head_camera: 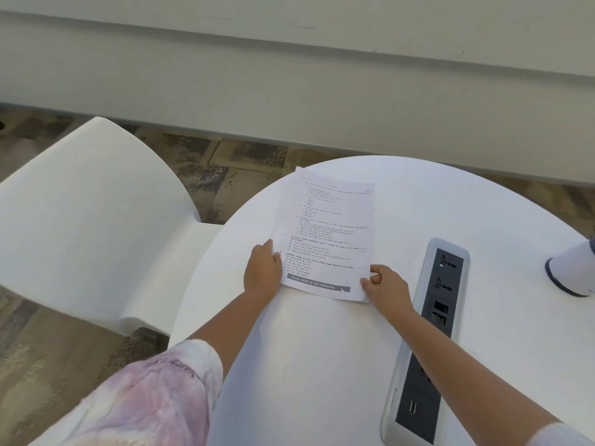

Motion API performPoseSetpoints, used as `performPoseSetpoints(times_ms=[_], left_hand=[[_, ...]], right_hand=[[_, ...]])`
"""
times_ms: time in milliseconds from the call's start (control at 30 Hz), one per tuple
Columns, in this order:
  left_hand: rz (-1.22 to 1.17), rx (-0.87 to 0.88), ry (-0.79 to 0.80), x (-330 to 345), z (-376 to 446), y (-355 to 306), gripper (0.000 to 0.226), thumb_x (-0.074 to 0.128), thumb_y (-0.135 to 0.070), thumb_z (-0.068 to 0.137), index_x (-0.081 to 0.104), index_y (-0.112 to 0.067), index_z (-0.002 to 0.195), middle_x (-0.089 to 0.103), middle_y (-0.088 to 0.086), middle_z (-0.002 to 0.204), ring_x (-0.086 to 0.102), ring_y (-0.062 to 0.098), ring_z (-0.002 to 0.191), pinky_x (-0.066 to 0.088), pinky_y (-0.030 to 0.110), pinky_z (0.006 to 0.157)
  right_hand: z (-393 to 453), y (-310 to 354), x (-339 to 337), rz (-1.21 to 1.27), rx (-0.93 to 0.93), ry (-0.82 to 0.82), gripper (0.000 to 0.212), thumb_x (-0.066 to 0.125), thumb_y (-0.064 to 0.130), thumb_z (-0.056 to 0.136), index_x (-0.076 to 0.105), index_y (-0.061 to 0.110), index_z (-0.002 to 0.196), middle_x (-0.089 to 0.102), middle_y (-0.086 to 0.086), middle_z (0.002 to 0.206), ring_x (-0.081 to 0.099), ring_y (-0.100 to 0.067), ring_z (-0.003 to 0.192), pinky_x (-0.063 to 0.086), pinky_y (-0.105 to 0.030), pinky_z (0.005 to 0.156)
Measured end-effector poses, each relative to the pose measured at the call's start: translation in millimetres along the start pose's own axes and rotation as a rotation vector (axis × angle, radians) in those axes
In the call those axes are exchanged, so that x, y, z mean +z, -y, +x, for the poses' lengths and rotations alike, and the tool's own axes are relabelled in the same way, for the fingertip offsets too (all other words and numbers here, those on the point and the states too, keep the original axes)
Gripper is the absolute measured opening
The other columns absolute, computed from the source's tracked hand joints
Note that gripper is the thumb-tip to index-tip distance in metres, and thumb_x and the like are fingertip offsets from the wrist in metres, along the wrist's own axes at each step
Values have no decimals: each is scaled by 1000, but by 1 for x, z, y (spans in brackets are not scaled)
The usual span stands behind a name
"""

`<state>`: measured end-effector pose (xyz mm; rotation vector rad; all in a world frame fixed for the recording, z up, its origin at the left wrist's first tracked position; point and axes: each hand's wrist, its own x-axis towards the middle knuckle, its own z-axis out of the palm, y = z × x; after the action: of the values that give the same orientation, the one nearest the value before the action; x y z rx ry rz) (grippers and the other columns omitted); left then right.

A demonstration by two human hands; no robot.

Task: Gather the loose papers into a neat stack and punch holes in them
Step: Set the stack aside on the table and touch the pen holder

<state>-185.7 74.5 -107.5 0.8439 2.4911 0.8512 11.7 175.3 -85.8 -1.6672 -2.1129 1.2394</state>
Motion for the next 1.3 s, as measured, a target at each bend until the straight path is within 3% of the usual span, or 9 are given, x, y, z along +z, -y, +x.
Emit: performPoseSetpoints(times_ms=[100,200,367,533,633,800,967,1133,1300], left_hand=[[105,-30,-65,-4,-5,-8,37,40,-22,95,43,-6,128,48,17,119,49,32,109,41,40,85],[208,42,-171,-9,-16,-3,53,42,-27,94,26,-8,141,43,15,134,42,30,121,38,41,95],[306,219,-136,-6,-38,-7,66,37,-36,95,5,-8,146,9,9,156,8,25,143,7,40,115],[402,408,-118,0,-66,-38,68,34,-41,95,2,-9,146,2,9,156,2,25,144,-3,36,112],[443,511,-121,4,-87,-53,65,27,-43,95,9,-6,146,12,13,155,11,27,142,8,40,113],[450,594,-81,5,-118,-78,68,20,-48,90,6,-12,146,8,8,155,6,24,143,8,44,116],[465,616,-90,12,-145,-100,69,14,-52,90,-1,-13,146,2,6,156,-2,22,143,2,40,116],[441,649,-88,25,-175,-121,63,18,-43,95,1,-11,146,0,7,156,-7,18,141,0,38,116],[399,665,-65,43,-200,-140,60,25,-35,97,1,-10,146,0,6,156,-9,15,141,-3,36,115]], right_hand=[[-4,-1,-4,-4,-8,-35,39,53,24,91,49,8,126,58,-6,107,54,-16,91,39,-23,75],[-16,-9,-13,-94,-83,-115,45,48,31,93,40,13,133,41,-10,135,49,-21,116,41,-30,90],[-37,-25,-33,-463,-166,-181,64,40,40,95,15,11,145,9,-9,157,4,-24,145,12,-36,117],[-56,-40,-62,-696,-286,-263,73,37,44,94,3,6,146,-2,-13,157,-6,-27,145,-4,-35,118],[-69,-45,-81,-741,-290,-286,75,35,47,94,-2,6,146,-5,-11,157,-9,-24,145,-10,-31,114],[-92,-55,-108,-765,-312,-302,74,33,47,94,-1,5,146,-4,-13,157,-7,-27,145,-3,-38,118],[-113,-73,-131,-757,-324,-348,82,11,59,87,-1,4,146,-2,-13,157,-5,-26,145,-1,-38,118],[-130,-92,-155,-743,-358,-349,79,13,58,88,0,6,146,-2,-12,157,-5,-26,145,-4,-36,118],[-142,-119,-182,-701,-378,-320,63,23,41,96,9,6,146,6,-13,157,0,-27,145,-4,-36,117]])
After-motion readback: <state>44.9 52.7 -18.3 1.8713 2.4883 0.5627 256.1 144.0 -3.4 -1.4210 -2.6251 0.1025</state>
